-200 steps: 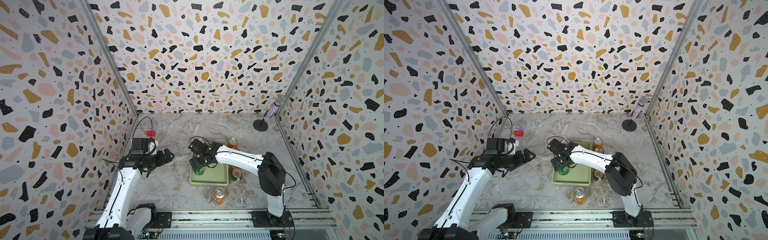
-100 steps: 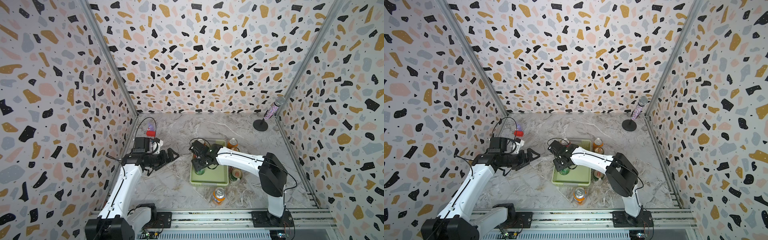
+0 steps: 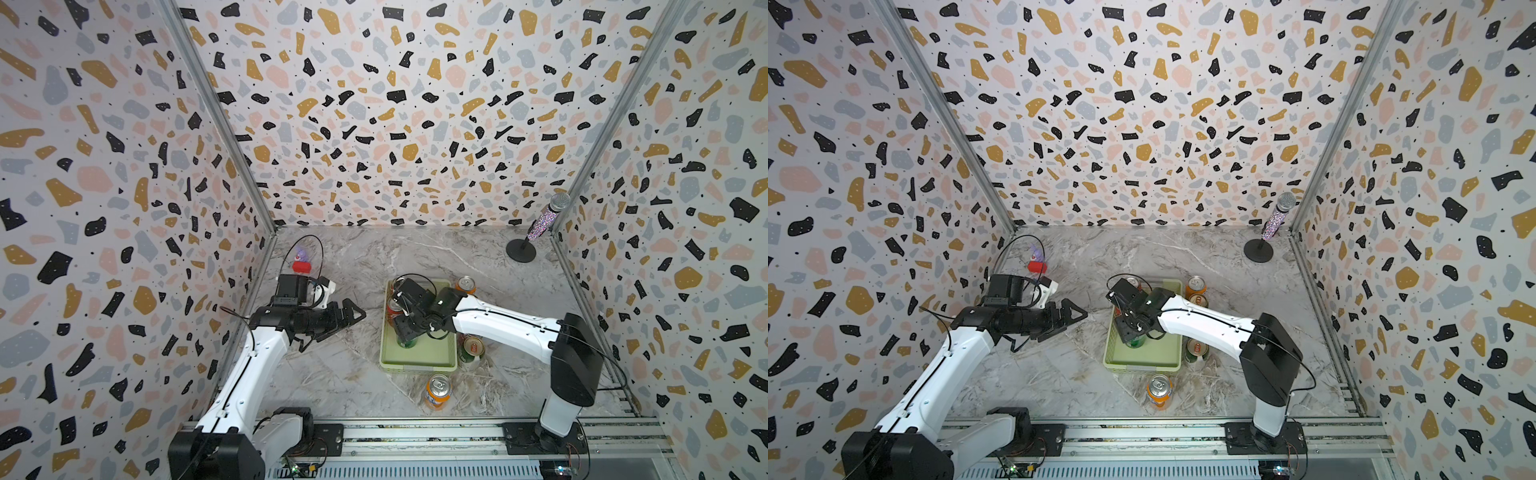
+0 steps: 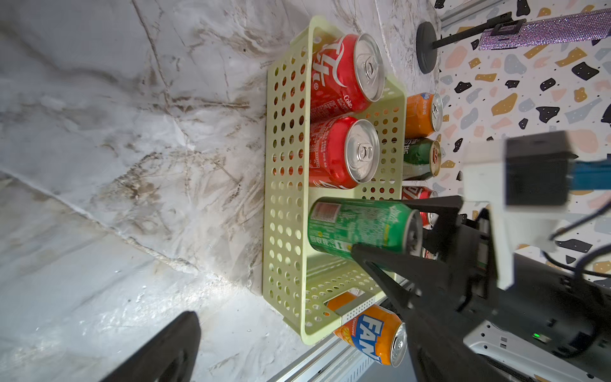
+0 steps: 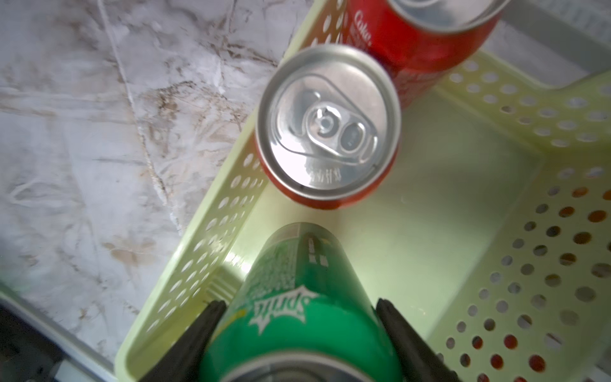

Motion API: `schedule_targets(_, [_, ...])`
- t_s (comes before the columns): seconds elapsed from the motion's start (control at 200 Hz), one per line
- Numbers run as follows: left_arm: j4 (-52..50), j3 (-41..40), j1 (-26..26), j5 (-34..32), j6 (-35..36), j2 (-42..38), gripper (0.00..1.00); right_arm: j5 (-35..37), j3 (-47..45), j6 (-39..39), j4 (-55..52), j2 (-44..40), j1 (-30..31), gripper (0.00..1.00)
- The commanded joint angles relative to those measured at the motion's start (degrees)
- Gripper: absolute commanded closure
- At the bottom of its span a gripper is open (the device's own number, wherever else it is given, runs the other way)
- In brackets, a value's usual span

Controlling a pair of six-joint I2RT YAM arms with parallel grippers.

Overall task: Take out the drinks from the basket
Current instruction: Pick up the drink from the basket, then place the drink at the center of the board.

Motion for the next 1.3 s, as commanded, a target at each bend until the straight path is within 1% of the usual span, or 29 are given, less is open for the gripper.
schedule_targets(0.0, [1.34,-0.35,-0.33,-0.51,1.34,-0.46,0.0,-2.25,-0.08,-0.38,4.03,-7.28,-0.1,0.71])
schedule_targets(0.185, [1.22,-0.36,-0.33,-1.8,1.23,-1.01,0.0,-4.6,-0.63,0.32,3.92,-11.68,0.98,0.72])
schedule_targets(0.325, [1.08,-0.28,-0.33,-3.09,1.03,-1.16,0.0,-2.99,0.34,-1.14,2.44,-13.79,2.9,0.72])
schedule_targets(0.345, [1.06,-0.28,-0.33,-3.28,0.98,-1.2,0.0,-2.45,0.77,-1.24,1.88,-13.79,4.83,0.72])
schedule_targets(0.496, [0.67,-0.11,-0.33,-4.9,0.8,-1.7,0.0,-1.14,2.2,-3.51,0.16,-13.9,8.43,0.72])
schedule_targets(0.571, [-0.23,0.38,-0.33,-7.56,0.87,-2.12,0.0,-1.81,2.51,-4.8,-0.44,-13.69,9.38,0.72])
schedule_targets(0.646, [-0.97,0.6,-0.33,-10.38,0.97,-2.83,0.0,-0.75,3.06,-5.51,-2.31,-13.56,10.09,0.73])
schedule_targets(0.721, [-1.36,0.73,-0.33,-11.79,1.15,-3.37,0.0,-0.9,2.52,-6.26,-2.64,-14.11,10.66,0.75])
schedule_targets(0.941, [-1.64,0.95,-0.24,-12.1,1.34,-2.74,0.0,-2.97,-1.02,-8.56,-0.06,-16.01,13.48,0.75])
schedule_targets(1.021, [-1.73,1.04,-0.24,-12.12,1.33,-2.52,0.0,-1.64,-1.25,-8.38,-0.62,-15.58,14.99,0.75])
schedule_targets(1.296, [-1.8,1.04,-0.15,-12.39,1.31,-2.25,0.0,-2.61,-3.12,-9.15,0.32,-13.33,18.52,0.75])
